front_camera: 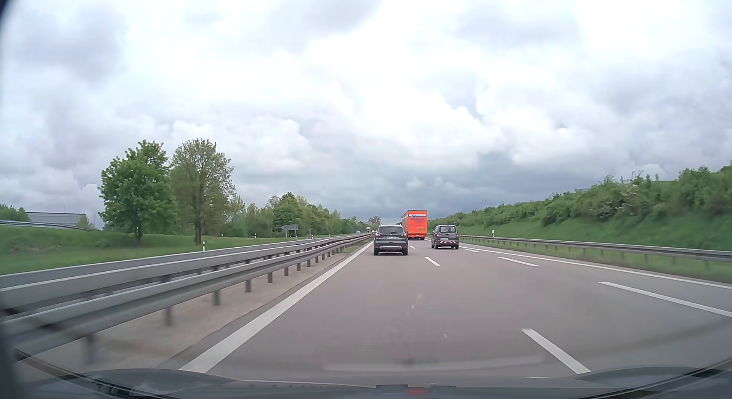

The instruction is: Follow the waypoints while adhering to traffic rules and regulations

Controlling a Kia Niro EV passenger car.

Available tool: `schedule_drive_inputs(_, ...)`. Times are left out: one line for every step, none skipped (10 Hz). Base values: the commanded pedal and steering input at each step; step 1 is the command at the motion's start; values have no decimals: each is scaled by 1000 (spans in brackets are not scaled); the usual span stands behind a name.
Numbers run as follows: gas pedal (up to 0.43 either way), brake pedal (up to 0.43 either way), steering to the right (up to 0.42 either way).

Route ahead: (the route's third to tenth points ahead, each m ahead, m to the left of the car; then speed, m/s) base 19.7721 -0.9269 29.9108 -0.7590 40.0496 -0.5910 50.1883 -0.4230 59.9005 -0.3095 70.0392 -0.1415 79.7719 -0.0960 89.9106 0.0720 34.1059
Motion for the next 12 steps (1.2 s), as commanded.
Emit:
schedule_drive_inputs(331, 12, 0)
schedule_drive_inputs(331, 12, 0)
schedule_drive_inputs(339, 12, 0)
schedule_drive_inputs(339, 12, 0)
schedule_drive_inputs(350, 12, 0)
schedule_drive_inputs(350, 12, 0)
schedule_drive_inputs(370, 12, 0)
schedule_drive_inputs(370, 12, -1)
schedule_drive_inputs(370, 12, -5)
schedule_drive_inputs(370, 12, -7)
schedule_drive_inputs(390, 12, -7)
schedule_drive_inputs(409, 12, -7)
